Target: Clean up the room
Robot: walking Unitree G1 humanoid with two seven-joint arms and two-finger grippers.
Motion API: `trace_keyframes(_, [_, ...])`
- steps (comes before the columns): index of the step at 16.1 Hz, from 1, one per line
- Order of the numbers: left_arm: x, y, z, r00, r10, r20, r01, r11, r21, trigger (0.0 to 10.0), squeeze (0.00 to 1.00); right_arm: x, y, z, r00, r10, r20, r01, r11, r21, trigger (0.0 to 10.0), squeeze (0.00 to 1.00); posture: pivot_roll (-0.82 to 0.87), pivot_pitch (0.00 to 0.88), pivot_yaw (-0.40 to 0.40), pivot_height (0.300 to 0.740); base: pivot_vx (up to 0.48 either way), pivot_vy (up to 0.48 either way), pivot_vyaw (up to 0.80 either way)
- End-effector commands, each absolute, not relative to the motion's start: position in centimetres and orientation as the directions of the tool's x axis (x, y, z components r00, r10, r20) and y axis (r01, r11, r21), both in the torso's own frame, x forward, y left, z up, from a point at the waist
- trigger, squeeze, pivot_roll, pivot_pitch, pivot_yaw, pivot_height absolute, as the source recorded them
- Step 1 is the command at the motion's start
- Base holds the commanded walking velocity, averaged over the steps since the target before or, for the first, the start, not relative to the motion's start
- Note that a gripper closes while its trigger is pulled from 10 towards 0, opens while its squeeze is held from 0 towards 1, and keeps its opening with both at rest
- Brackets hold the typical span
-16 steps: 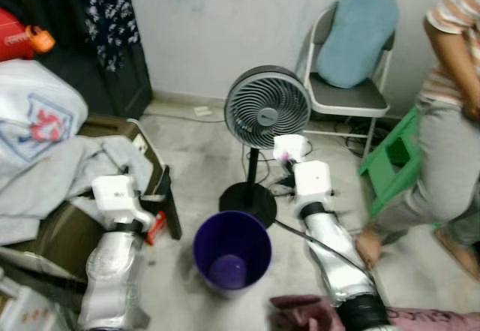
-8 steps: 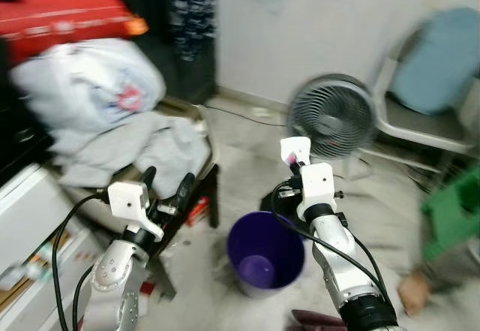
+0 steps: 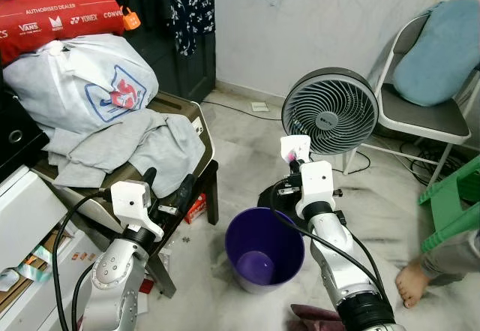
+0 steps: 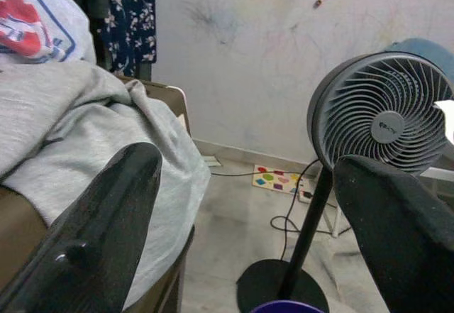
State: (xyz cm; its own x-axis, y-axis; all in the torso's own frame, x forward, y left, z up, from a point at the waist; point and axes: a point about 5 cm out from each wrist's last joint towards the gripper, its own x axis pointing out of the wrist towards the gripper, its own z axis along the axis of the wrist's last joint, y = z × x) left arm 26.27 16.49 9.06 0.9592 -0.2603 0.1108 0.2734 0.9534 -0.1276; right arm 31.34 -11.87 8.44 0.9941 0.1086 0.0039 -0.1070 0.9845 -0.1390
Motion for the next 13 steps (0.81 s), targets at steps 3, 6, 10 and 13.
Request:
trace_keyframes(3, [26.29,16.57,9.35,0.957,-0.264,0.12,0.279,0.953,-0.122,10.0,0.0,31.46,-11.77,8.44,0.994,0.11,0.003,-0.109,0.984,-0.138,10.0,0.0,0.0,0.033,-0.05,0.74,0.304,0.0,0.0])
trace_keyframes(6, [26.41,16.55,9.35,0.959,-0.258,0.119,0.272,0.954,-0.123,10.0,0.0,31.5,-11.77,8.46,0.994,0.107,0.003,-0.106,0.985,-0.136,10.0,0.0,0.0,0.035,-0.049,0.74,0.31,0.0,0.0])
trace_keyframes(10, [26.51,16.63,9.32,0.961,-0.251,0.115,0.265,0.957,-0.12,10.0,0.0,31.61,-11.88,8.49,0.995,0.1,0.001,-0.099,0.987,-0.125,10.0,0.0,0.0,0.038,-0.047,0.74,0.133,0.0,0.0])
trace_keyframes(13, [26.57,16.65,9.32,0.961,-0.253,0.112,0.266,0.957,-0.116,10.0,0.0,31.66,-11.85,8.52,0.995,0.097,0.002,-0.096,0.987,-0.125,10.0,0.0,0.0,0.038,-0.045,0.74,0.247,0.0,0.0])
